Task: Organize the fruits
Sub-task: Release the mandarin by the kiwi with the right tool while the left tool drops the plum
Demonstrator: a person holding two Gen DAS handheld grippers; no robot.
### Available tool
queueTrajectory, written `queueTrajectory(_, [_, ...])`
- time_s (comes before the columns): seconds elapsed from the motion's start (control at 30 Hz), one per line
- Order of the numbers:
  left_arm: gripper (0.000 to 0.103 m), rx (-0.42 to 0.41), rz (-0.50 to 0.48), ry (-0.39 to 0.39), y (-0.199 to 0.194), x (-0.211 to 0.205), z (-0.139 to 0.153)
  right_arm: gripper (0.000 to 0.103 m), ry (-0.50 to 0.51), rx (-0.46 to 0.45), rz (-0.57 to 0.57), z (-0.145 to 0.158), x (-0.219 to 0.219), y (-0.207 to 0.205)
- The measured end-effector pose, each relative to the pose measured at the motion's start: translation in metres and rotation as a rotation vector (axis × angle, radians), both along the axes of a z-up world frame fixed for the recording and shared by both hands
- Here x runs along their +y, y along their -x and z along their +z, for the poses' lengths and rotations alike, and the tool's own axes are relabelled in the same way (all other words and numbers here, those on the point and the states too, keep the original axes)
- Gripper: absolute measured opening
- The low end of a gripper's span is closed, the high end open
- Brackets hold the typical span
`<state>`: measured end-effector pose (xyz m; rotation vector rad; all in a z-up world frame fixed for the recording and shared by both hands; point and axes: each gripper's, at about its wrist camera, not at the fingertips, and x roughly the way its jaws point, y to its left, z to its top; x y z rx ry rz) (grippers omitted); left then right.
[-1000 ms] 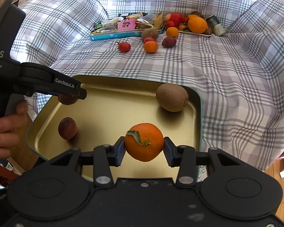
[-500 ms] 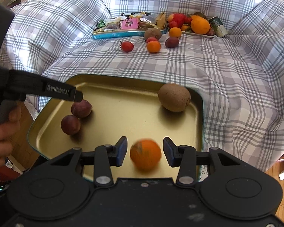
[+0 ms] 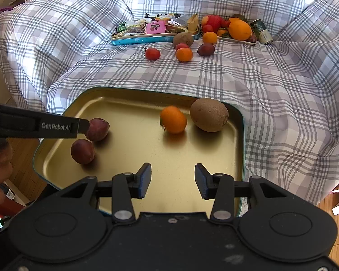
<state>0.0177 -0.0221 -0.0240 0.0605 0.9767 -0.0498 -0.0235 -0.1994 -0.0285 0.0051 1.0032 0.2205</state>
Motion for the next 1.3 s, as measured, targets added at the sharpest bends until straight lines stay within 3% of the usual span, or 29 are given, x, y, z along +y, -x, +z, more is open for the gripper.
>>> queueTrajectory(1.3, [0.047, 0.051, -0.018, -0.041, 0.0023, -0.0070, -0.0068, 0.046, 0.003, 0.049, -0.004, -0.0045, 0.0008, -0.0027])
